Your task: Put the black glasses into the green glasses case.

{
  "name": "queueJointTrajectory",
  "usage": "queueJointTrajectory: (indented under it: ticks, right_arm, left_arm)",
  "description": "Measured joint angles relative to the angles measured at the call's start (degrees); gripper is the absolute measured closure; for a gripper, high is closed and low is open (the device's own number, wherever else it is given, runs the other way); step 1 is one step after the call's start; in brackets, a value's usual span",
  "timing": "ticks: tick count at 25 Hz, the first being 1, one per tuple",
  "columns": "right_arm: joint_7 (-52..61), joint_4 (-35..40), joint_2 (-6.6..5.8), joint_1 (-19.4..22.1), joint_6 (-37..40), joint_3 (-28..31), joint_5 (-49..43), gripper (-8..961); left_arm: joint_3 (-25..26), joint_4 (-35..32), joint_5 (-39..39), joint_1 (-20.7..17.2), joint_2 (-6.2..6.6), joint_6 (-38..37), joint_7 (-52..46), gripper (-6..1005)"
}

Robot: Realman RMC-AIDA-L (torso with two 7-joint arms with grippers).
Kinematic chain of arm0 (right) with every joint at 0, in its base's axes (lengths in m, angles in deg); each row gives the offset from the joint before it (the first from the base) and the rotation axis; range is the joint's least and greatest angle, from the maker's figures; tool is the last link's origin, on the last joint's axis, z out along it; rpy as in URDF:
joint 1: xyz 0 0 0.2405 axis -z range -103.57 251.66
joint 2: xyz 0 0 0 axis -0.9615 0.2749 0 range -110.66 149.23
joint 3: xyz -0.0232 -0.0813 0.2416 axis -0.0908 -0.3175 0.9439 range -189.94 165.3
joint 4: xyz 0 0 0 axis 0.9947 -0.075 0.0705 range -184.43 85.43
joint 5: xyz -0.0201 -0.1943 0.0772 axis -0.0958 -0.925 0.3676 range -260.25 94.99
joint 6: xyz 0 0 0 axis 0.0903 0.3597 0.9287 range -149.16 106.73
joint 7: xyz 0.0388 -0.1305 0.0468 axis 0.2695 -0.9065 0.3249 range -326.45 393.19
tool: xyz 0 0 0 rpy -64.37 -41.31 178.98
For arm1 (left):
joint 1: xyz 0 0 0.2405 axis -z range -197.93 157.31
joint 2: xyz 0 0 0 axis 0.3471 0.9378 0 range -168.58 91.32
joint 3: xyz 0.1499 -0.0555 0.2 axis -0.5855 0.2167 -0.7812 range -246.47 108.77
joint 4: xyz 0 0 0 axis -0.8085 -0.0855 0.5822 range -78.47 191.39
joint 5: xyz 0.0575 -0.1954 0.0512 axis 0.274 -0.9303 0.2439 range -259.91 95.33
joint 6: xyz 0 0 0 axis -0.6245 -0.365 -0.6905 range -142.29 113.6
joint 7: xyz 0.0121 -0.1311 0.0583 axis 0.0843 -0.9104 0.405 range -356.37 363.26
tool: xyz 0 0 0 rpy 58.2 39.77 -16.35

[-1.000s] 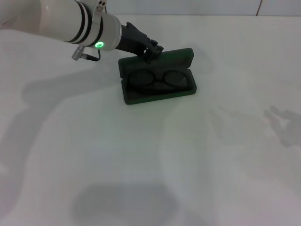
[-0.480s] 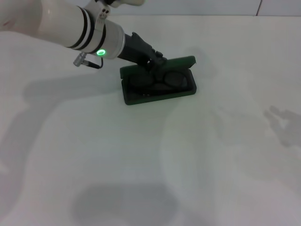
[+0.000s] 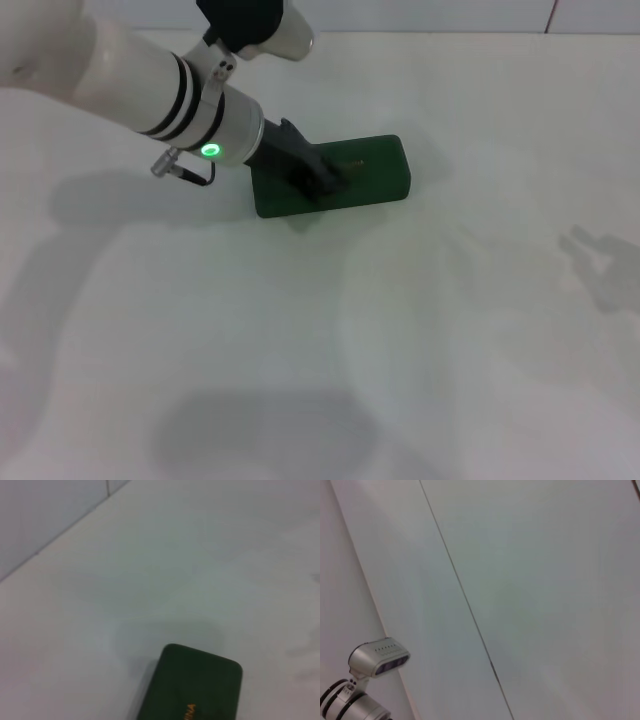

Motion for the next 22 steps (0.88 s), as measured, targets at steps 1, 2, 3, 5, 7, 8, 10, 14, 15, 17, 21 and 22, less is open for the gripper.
queueJointTrajectory:
  ticks: [1,2,3,5,7,8,10,14,15,17,21,22]
  right_arm:
    - [0.0,0.0,0.00,0.0,0.1,0.0,0.0,745]
    - [0.0,0.0,0.00,0.0,0.1,0.0,0.0,745]
    - [0.0,-0.1,0.00,0.1,0.2,0.0,0.0,745]
    - [0.0,-0.1,0.00,0.4,0.6,0.1,0.0,745]
    - [0.0,-0.1,-0.01,0.6,1.0,0.1,0.0,745]
    - [0.0,-0.1,0.00,0.6,1.2,0.1,0.0,745]
    - [0.0,-0.1,-0.12,0.5,1.6,0.0,0.0,745]
    - [0.9,0.5,-0.67,-1.9,3.2,-0.2,-5.3,744]
    - [0.9,0.5,-0.67,-1.9,3.2,-0.2,-5.3,744]
    - [1.0,0.7,-0.44,-3.2,5.8,-0.1,-6.2,744]
    - [1.9,1.6,0.36,-6.4,10.0,-0.2,-6.0,687]
    - [3.4,1.7,0.42,-8.3,10.6,-1.3,-6.0,668]
  left_arm:
    - [0.0,0.0,-0.1,-0.1,-0.08,-0.2,0.2,834]
    - [0.0,-0.2,-0.2,-0.3,-0.14,-0.3,0.2,833]
    - [-0.1,-0.8,-0.5,-0.4,-0.18,-0.6,0.2,833]
    - [-0.8,-3.2,-2.2,-0.9,-0.21,-2.1,0.3,833]
    - [-1.8,-7.7,-4.8,-2.8,-0.10,-4.9,0.5,832]
    - [-2.0,-10.1,-5.9,-3.8,-0.07,-6.3,0.7,832]
    - [-2.1,-15.8,-8.9,-6.5,-0.03,-10.1,1.3,831]
    - [1.9,-24.9,-22.7,-13.0,0.11,-17.0,1.3,830]
    - [3.7,-25.5,-27.0,-14.6,0.22,-18.6,2.5,819]
    - [9.0,-23.9,-35.9,-17.5,0.47,-23.4,8.5,796]
    - [17.0,-18.0,-44.0,-21.0,0.96,-31.5,18.0,697]
    - [21.1,-12.2,-46.6,-23.0,1.57,-36.7,26.9,659]
